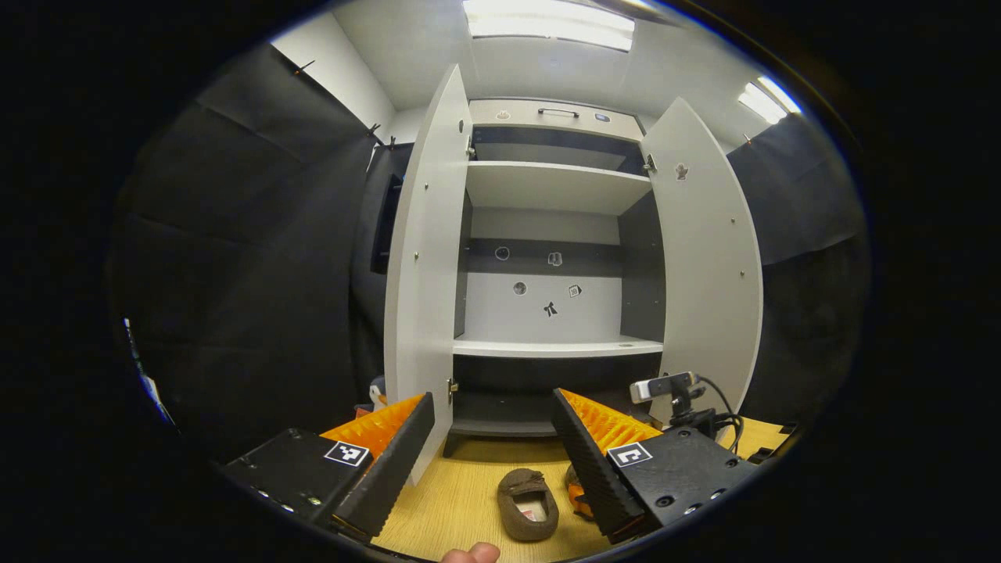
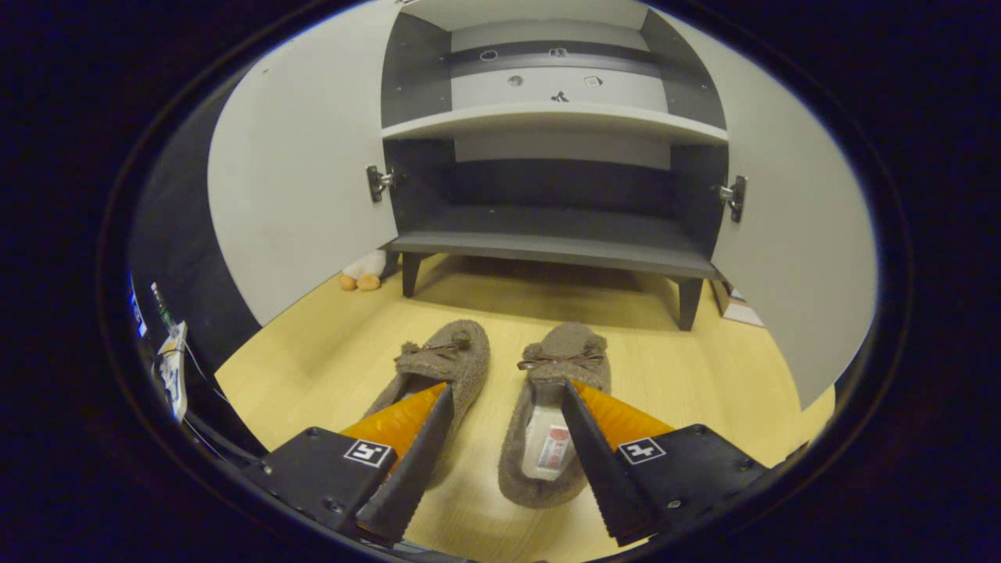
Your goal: Grab one shoe with the right hand and put it into the shoe cabinet, grab the other shoe with the left hand and put it into the shoe cabinet; then close the right door with the right hand and the left door with the left hand.
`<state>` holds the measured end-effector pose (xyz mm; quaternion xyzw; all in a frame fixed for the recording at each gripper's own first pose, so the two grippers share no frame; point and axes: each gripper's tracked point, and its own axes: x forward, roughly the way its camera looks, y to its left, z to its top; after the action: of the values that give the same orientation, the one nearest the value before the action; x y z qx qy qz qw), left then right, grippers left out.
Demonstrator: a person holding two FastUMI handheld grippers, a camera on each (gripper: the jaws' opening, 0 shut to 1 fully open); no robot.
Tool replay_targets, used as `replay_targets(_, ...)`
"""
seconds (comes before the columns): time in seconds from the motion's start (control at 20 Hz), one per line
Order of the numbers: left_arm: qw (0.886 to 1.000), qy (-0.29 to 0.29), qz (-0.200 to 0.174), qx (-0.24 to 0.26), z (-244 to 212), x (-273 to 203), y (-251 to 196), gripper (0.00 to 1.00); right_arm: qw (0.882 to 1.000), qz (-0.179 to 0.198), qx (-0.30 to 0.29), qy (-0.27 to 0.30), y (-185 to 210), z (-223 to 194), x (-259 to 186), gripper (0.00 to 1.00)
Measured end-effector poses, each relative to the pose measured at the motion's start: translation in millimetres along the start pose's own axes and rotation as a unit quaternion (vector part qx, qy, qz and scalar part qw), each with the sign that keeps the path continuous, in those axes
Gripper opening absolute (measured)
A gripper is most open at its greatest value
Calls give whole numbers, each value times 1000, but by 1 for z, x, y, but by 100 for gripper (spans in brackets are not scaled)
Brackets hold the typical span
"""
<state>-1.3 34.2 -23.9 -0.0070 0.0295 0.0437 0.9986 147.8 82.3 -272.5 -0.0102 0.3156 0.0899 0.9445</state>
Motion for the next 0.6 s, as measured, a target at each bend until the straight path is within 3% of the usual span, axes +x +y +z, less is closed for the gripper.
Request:
replay_targets(0.3,1000,8,3,-1,-4,1,2,94,999,-14,3,36,-7,-17,42,77)
replay_targets(0.35,1000,9,4,0,-5,1,3,94,999,-20,5,40,-8,-21,48,72)
replay_targets(0.4,1000,10,6,0,-5,1,3,94,999,-24,9,48,-9,-25,53,58)
replay_targets(0.45,1000,9,8,-1,-5,1,4,95,998,-28,11,53,-9,-30,58,57)
replay_targets(0.5,1000,10,10,-2,-5,2,5,95,998,-36,6,46,-12,-29,60,48)
replay_targets(0.55,1000,10,11,-4,-6,2,6,94,998,-44,-1,39,-15,-29,63,46)
replay_targets(0.6,1000,10,11,-6,-6,3,6,95,998,-49,-6,35,-20,-28,65,36)
